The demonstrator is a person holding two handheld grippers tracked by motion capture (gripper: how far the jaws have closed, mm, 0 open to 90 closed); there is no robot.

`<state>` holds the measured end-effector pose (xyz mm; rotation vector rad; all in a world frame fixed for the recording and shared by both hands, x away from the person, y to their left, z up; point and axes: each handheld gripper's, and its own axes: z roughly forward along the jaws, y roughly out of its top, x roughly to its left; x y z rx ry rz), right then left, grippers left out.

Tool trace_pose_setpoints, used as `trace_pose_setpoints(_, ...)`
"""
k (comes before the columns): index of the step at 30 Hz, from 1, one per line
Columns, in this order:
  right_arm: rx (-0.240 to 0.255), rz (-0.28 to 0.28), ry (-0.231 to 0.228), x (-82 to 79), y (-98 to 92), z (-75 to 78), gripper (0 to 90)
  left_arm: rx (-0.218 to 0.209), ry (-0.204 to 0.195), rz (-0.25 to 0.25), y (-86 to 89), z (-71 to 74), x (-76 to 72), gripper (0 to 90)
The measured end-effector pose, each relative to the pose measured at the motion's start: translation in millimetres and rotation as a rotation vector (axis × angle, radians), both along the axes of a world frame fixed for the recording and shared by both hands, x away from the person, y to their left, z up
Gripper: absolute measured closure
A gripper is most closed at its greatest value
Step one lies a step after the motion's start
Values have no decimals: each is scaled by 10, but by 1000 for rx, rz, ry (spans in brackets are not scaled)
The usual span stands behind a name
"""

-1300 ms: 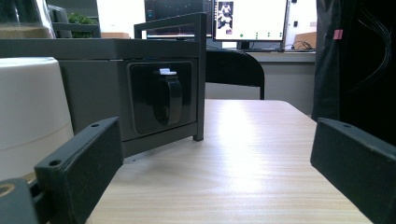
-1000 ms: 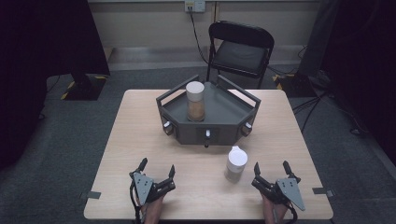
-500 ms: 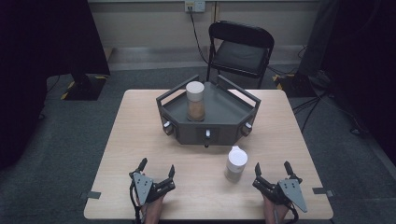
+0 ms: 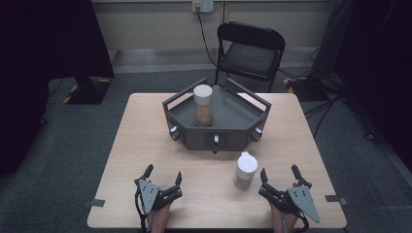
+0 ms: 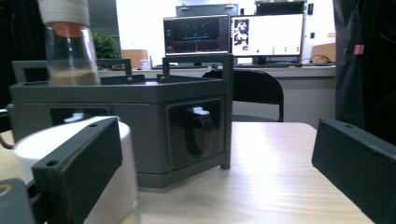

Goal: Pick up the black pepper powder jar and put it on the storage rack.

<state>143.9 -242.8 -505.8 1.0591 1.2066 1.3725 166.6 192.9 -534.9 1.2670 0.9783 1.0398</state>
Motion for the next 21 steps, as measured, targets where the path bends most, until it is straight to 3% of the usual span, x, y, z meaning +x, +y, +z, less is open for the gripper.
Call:
trace_pose_setpoints(10,-1,73,-5,-56,50,157,38,0,0,-1,1,0,0,4)
trace_pose_setpoints(21,-16,154,19,44,120,259,75,0,0,-1,1,0,0,5)
